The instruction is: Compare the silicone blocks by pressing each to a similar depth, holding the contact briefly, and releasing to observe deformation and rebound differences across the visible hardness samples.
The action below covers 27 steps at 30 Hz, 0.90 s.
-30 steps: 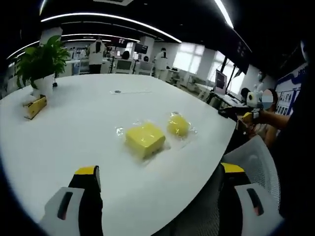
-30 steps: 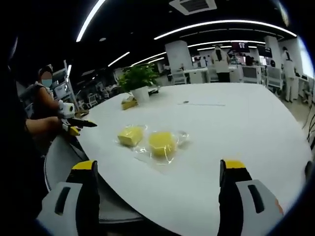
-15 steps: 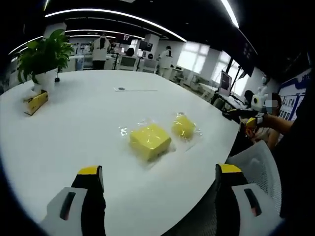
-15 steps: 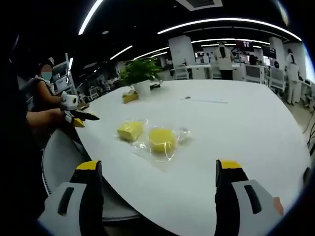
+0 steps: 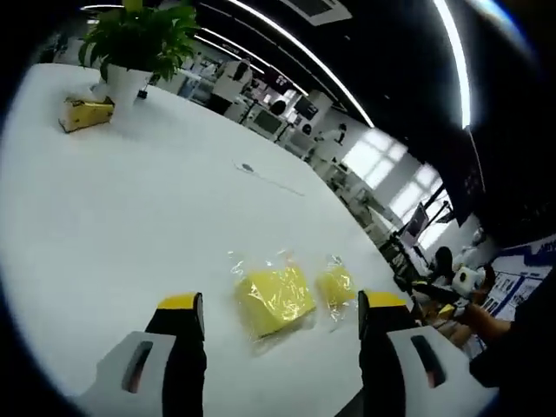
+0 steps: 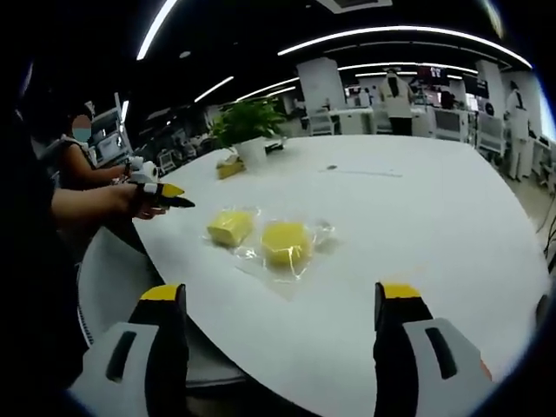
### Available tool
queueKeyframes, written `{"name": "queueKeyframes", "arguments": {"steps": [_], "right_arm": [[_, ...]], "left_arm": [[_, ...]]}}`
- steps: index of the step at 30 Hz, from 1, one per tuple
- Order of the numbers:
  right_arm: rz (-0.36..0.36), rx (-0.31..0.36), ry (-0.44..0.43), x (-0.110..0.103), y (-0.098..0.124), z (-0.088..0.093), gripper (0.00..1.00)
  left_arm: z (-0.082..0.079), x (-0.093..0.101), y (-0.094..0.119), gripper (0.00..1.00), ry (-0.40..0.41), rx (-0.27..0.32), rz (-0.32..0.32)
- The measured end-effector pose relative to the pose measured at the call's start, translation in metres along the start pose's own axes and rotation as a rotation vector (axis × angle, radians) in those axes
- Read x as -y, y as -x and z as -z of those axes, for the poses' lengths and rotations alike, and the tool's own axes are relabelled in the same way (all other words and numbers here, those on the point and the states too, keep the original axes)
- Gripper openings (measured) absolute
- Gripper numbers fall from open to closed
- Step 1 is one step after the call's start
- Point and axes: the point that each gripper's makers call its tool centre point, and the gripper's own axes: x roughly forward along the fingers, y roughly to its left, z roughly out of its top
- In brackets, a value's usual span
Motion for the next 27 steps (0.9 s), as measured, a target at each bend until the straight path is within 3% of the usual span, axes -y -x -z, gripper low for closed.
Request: {"name": "queueKeyframes", "arguments": {"steps": [3, 6, 10, 15, 19, 27], "right_arm": [[-0.017, 0.022, -0.085, -0.001, 0.001, 0.000, 0.80], [0.001, 0.017, -0.085, 0.004, 0.002, 0.003, 0.79], [-0.011, 0.006, -0.108, 0.004, 0.001, 0.007, 0.75], [0.000, 0.013, -0.119, 0.005, 0.000, 0.007, 0.73], [0.006, 0.002, -0.128, 0.010, 0.000, 0.009, 0.72], [0.013, -0.016, -0.128, 0.022, -0.003, 0.005, 0.70]], "left_arm": [[-0.001, -0.013, -0.019, 0.69, 0.018, -0.027, -0.026], [-0.003, -0.018, -0.031, 0.64, 0.055, -0.032, -0.017], [-0.004, -0.026, -0.047, 0.55, 0.186, -0.030, 0.010], [0.001, -0.035, -0.059, 0.46, 0.293, -0.044, 0.026], [0.005, -0.031, -0.069, 0.39, 0.344, -0.041, 0.076], [0.011, -0.042, -0.083, 0.30, 0.473, -0.018, 0.068]]}}
